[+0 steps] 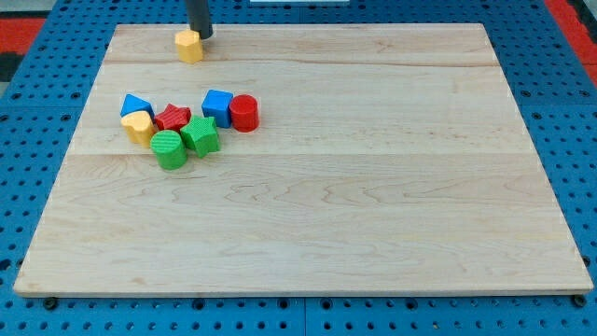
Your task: Push green circle away from the green star
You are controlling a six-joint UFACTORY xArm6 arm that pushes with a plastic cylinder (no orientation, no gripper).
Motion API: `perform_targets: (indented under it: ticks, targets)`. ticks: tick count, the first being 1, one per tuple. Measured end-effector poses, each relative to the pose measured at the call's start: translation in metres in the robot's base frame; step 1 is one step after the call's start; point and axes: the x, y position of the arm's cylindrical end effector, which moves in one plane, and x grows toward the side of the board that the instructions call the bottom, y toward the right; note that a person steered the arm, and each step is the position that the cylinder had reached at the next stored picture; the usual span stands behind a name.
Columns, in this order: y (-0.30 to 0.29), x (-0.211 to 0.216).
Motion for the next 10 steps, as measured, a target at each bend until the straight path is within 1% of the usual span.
perform_targets:
  ticks: [1,2,3,4,5,6,7,9,10]
  targets:
    - [-0.020,0.000]
    - [0.025,-0.003]
    - [0.051,-0.003]
    - [0.059,-0.005]
    - [0.092,0.004]
    - [0.133,0.022]
    - [0.092,0.076]
    - [-0.049,0.087]
    - [-0.109,0.121]
